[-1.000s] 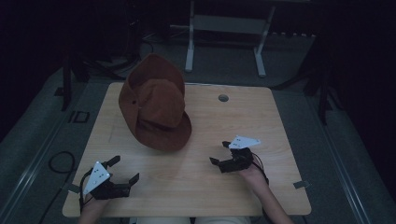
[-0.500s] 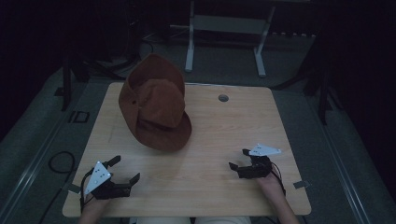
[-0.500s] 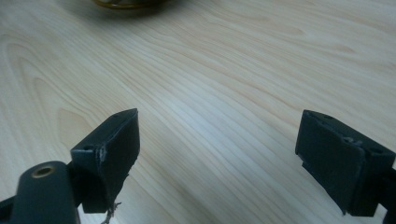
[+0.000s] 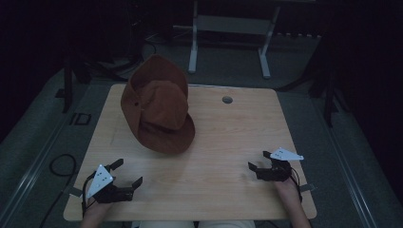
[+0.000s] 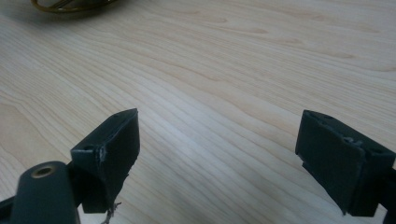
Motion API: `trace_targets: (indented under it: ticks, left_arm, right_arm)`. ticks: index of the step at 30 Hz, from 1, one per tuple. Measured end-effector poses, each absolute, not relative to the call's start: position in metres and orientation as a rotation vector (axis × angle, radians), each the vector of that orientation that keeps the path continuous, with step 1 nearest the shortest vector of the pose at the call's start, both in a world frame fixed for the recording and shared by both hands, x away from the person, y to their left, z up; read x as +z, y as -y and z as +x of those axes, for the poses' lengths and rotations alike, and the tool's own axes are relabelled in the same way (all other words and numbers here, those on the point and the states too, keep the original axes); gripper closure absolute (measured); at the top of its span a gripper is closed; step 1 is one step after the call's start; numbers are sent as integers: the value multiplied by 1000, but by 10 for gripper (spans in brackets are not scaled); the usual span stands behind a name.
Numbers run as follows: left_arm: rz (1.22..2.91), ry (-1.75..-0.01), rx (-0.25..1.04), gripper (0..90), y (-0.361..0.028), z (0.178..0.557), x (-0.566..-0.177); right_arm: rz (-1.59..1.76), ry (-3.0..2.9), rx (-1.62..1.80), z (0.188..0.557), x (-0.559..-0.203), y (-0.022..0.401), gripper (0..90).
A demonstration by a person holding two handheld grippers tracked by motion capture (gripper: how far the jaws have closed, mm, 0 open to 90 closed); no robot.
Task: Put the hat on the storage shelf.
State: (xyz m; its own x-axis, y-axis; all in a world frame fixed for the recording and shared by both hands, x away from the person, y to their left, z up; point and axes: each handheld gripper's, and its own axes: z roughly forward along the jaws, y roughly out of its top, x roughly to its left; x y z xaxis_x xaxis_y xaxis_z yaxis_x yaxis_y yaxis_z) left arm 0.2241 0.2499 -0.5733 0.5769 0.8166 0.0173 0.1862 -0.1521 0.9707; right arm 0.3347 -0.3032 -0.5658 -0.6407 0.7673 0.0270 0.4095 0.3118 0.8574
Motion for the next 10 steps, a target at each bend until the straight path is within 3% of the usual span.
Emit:
trace_targets:
  ticks: [10]
  left_arm:
    - [1666,-853,683,29,-251,224,-574]
  right_arm:
    - [1031,-2202,1279,335,-568,307,135]
